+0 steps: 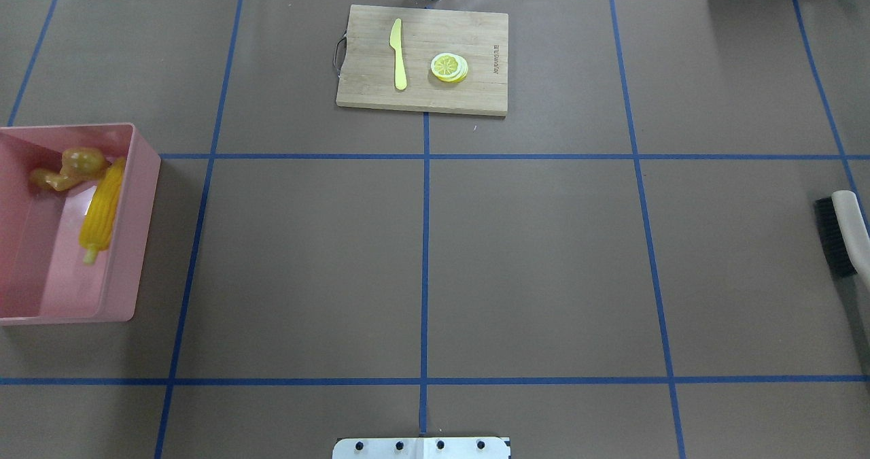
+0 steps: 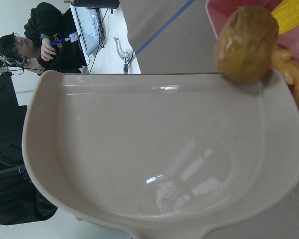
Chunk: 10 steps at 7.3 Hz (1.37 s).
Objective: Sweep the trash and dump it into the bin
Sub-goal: 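Tilt the dustpan with the left gripper to dump the food into the bin, then lower the empty dustpan onto the table with the left gripper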
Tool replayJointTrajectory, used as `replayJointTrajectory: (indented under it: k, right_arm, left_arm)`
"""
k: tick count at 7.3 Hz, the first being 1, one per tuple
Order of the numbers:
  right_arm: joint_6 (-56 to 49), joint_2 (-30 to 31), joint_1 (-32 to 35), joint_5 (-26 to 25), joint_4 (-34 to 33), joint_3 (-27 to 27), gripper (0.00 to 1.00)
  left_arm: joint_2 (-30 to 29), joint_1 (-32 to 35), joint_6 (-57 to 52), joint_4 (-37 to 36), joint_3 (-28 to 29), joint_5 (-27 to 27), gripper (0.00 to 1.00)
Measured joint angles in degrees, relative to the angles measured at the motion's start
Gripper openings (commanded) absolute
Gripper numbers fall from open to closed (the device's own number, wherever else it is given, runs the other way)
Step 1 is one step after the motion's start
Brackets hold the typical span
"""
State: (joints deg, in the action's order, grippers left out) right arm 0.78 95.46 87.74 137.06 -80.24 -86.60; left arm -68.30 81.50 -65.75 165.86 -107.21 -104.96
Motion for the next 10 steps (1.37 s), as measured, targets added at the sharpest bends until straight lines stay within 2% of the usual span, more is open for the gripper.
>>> replayJointTrajectory:
  k: [2, 4, 7, 9, 10]
  right_arm:
    - [0.1, -3.3, 0.3, -1.0, -10.8, -4.0, 1.0]
    - [1.1, -8.4, 1.0, -3.0, -21.3, -7.2, 1.0]
    - [0.5, -8.2, 1.2, -7.6, -24.7, -11.4, 1.0]
    - [0.2, -6.2, 1.0, -8.3, -24.5, -12.5, 1.0]
    - [0.4, -4.6, 1.0, -7.9, -23.8, -13.7, 1.0]
  left_arm:
    - [-0.2, -0.1, 0.1, -0.3, 0.2, 0.1, 0.0]
    - [-0.2, -0.1, 7.2, -0.7, 0.2, -1.3, 0.0]
    - [-1.6, -1.9, 29.8, -2.8, 0.0, -10.6, 0.0]
    - [-7.6, -6.8, 45.8, -6.4, 0.0, -16.5, 0.0]
    - [-11.3, -10.8, 52.4, -8.2, 0.0, -17.5, 0.0]
